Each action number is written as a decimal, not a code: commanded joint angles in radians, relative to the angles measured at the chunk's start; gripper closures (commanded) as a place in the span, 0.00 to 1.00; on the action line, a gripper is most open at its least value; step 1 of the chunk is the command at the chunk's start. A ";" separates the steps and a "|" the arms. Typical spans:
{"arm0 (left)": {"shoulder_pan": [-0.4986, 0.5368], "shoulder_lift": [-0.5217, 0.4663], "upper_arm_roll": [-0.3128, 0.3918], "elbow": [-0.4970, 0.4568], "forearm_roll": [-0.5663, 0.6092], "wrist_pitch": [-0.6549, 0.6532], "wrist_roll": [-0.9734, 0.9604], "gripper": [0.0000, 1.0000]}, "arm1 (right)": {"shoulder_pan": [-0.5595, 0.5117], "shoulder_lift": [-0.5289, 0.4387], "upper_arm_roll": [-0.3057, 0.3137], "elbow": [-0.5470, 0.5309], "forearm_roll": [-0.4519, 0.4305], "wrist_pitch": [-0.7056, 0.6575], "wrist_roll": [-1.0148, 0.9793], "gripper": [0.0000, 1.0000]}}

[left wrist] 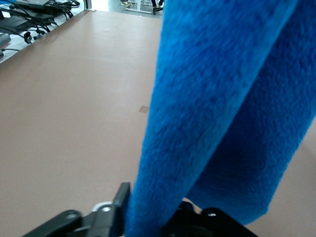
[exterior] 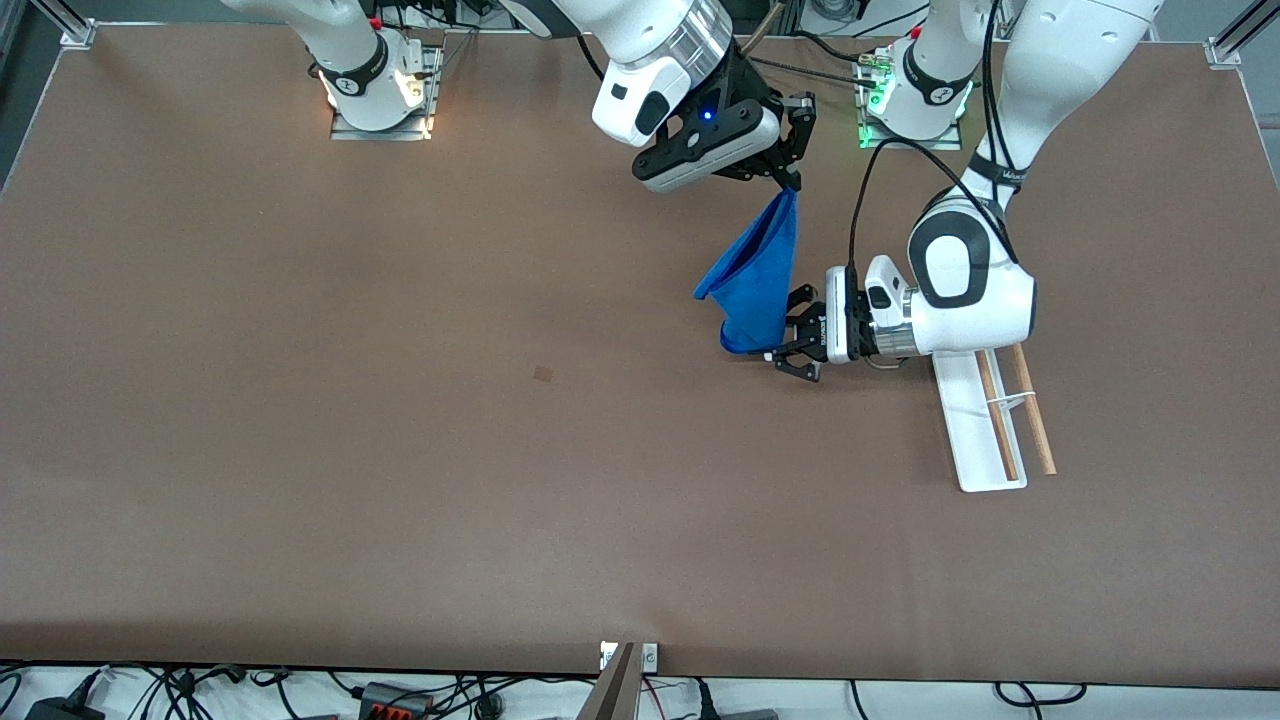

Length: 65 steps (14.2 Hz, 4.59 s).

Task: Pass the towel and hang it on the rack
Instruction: 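Close the left gripper on the hanging towel, then carry the towel to the rack while the right gripper releases, then lay the towel over the dowels while the right gripper withdraws, then open the left gripper to release the towel on the dowels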

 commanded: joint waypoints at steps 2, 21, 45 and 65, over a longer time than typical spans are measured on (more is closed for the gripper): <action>-0.006 0.009 0.001 0.014 -0.030 0.023 0.015 1.00 | 0.008 -0.002 -0.002 -0.005 -0.018 0.004 0.013 1.00; 0.271 -0.121 0.041 0.014 0.415 -0.066 -0.305 1.00 | -0.084 -0.022 -0.016 -0.024 -0.306 -0.178 -0.004 0.00; 0.584 -0.009 0.048 0.258 0.913 -0.189 -0.537 1.00 | -0.721 -0.313 -0.187 -0.346 -0.285 -0.513 -0.747 0.00; 0.632 0.175 0.048 0.323 0.912 -0.129 -0.490 0.00 | -0.765 -0.590 -0.203 -0.746 -0.271 -0.350 -0.840 0.00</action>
